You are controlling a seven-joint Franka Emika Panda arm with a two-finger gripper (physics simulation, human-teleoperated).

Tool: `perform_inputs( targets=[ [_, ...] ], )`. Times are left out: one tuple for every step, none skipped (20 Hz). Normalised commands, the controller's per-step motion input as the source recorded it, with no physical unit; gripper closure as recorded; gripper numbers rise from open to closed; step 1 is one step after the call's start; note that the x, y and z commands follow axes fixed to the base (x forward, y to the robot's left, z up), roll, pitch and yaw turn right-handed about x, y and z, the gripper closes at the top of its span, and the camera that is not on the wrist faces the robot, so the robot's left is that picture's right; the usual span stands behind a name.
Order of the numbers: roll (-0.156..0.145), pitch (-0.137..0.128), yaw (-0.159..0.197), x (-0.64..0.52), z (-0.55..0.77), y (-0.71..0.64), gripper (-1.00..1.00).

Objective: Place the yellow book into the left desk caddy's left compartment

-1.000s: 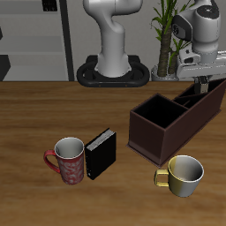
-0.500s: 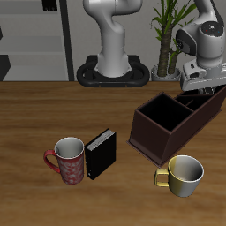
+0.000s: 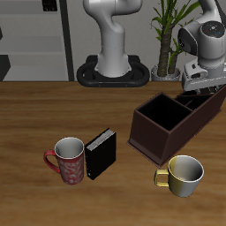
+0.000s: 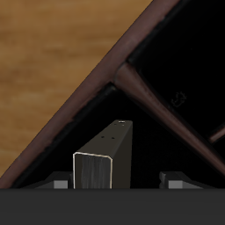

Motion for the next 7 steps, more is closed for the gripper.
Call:
perform_inputs(
  targets=[
    [0.008,-0.034,-0.028,-0.06,0.13,-0.10,-1.00],
    [0.015,-0.018,-0.027,-0.01,0.14,-0.08,-1.00],
    [-0.066,-0.055,0.003,0.02,0.17,-0.23,-1.00],
    [-0.018,-0.002,-0.017,0.04,0.15,-0.18,-1.00],
    [-0.037,-0.102,0.062,0.01,0.23,-0.18,-1.00],
    [0.000,0.000,0.000,-0.02,-0.01,0.02,-1.00],
    [-0.130,-0.132,-0.048,0.11,0.62,-0.77,-1.00]
  ],
)
